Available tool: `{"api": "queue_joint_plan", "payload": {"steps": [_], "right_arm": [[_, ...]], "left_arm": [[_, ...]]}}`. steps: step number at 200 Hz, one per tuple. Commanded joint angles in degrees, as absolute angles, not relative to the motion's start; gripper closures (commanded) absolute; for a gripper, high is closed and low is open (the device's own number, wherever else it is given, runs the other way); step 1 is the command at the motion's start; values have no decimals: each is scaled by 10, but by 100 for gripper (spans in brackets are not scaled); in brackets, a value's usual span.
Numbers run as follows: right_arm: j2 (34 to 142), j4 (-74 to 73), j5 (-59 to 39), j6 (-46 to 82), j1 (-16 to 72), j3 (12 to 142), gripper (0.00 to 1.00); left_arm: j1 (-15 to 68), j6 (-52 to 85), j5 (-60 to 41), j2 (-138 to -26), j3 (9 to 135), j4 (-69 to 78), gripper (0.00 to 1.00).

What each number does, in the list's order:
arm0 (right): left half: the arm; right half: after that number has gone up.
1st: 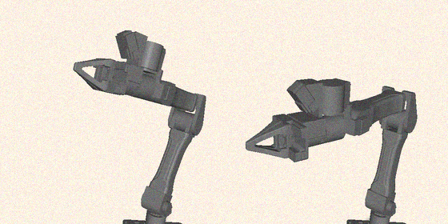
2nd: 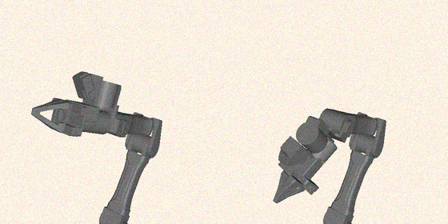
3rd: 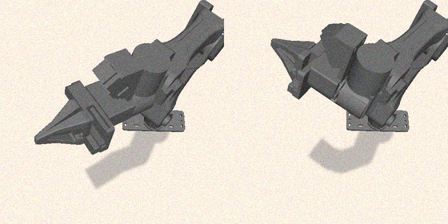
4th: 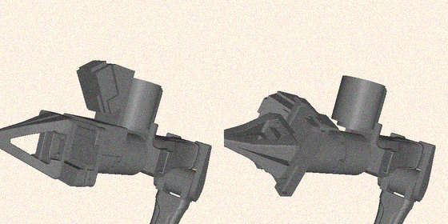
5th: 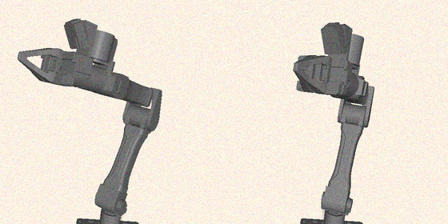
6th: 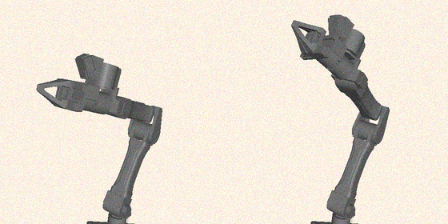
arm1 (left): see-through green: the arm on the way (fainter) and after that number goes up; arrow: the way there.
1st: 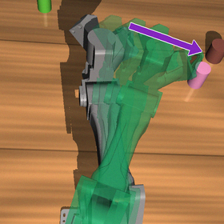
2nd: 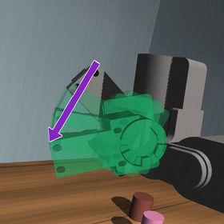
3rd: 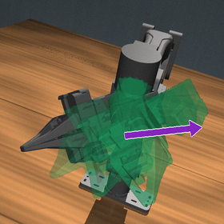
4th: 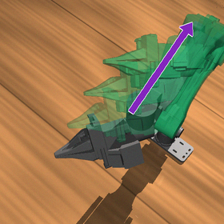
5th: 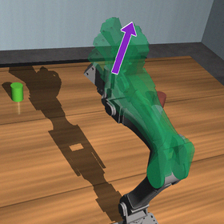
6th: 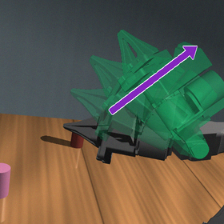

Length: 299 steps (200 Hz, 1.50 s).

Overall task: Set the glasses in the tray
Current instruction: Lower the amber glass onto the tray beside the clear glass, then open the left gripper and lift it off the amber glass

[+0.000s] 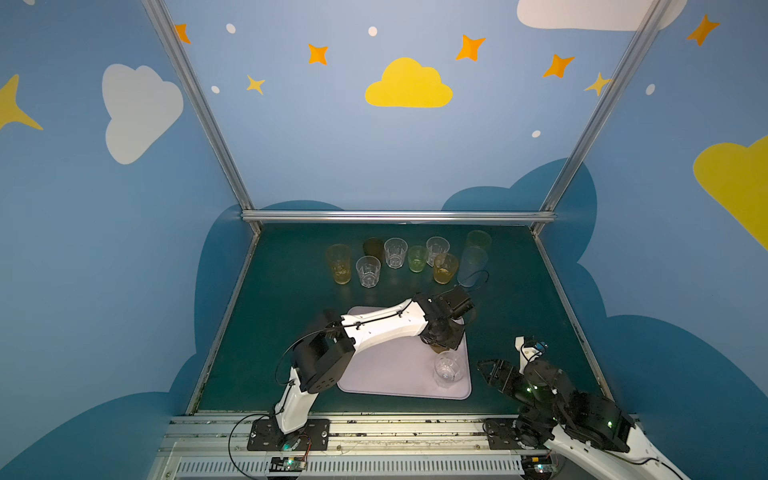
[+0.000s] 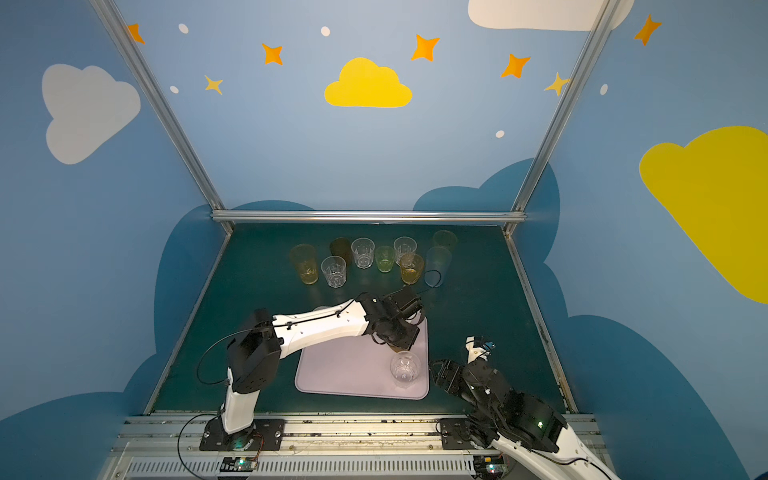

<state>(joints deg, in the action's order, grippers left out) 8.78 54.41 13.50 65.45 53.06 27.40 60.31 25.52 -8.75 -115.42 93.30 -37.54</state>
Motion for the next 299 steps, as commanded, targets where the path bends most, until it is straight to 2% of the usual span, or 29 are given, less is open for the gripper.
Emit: {"api": "queue_joint_plan", "payload": {"steps": [1,123,159,187,245,299], "right_arm": [[81,558,143,656,529,267,14],[80,561,143,659,529,271,14],[79,562,145,658,530,276,14],[80,562,146,659,529,275,14],[74,568,145,663,530,273,14],[69,571,145,665,529,273,14]], "left_arm": [[610,257,-96,-1170,952,-392,96],[617,250,-88,-1198,990,-425,96],[618,250,-93,-1194,987,-420,80],[618,253,-90,-1192,984,-418,75],[618,255,-88,-1184,984,-412,71],[618,250,-80,-1164,976,-400,64]]}}
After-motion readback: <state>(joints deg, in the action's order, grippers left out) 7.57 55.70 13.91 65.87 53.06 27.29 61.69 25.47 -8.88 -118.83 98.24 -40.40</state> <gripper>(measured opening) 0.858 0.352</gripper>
